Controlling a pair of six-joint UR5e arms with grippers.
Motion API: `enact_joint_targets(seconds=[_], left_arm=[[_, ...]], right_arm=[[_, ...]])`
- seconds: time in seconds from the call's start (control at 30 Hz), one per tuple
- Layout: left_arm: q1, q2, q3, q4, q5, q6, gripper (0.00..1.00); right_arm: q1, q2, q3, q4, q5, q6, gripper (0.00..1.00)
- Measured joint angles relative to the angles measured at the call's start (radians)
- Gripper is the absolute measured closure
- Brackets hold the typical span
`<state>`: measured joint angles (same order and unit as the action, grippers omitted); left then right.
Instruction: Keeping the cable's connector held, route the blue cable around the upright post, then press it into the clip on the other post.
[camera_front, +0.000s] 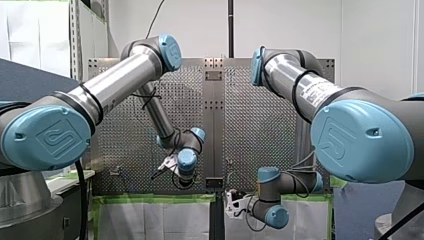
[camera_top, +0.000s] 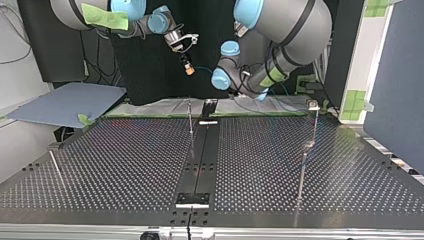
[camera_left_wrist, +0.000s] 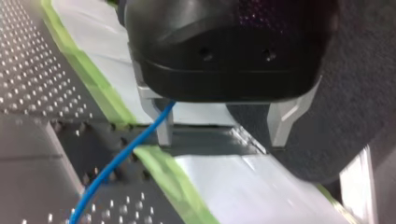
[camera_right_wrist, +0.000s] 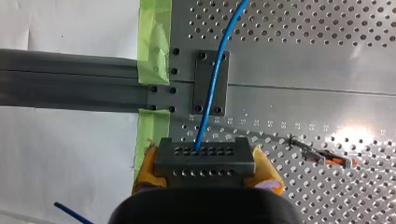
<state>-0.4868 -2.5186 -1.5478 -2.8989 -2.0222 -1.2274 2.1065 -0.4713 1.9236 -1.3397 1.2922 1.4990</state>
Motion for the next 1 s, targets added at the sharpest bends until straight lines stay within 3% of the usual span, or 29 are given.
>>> enact_joint_targets(seconds=[0.13, 0.47, 0.77, 1.0], left_arm=[[-0.007, -0.002, 0.000, 0.003, 0.039, -0.034, 0.01], [-0.016, -0.002, 0.000, -0.004, 0.138, -0.089, 0.01], [-0.040, -0.002, 0.000, -0.014, 0.222, -0.120, 0.01], [-0.059, -0.002, 0.000, -0.017, 0.284, -0.126, 0.01]], right_arm=[[-0.004, 0.000, 0.000, 0.004, 0.004, 0.001, 1.00], [-0.014, 0.000, -0.006, 0.021, 0.048, 0.011, 1.00], [-0.017, 0.000, -0.008, 0.024, 0.050, 0.012, 1.00], [-0.018, 0.000, -0.008, 0.021, 0.036, 0.013, 1.00]])
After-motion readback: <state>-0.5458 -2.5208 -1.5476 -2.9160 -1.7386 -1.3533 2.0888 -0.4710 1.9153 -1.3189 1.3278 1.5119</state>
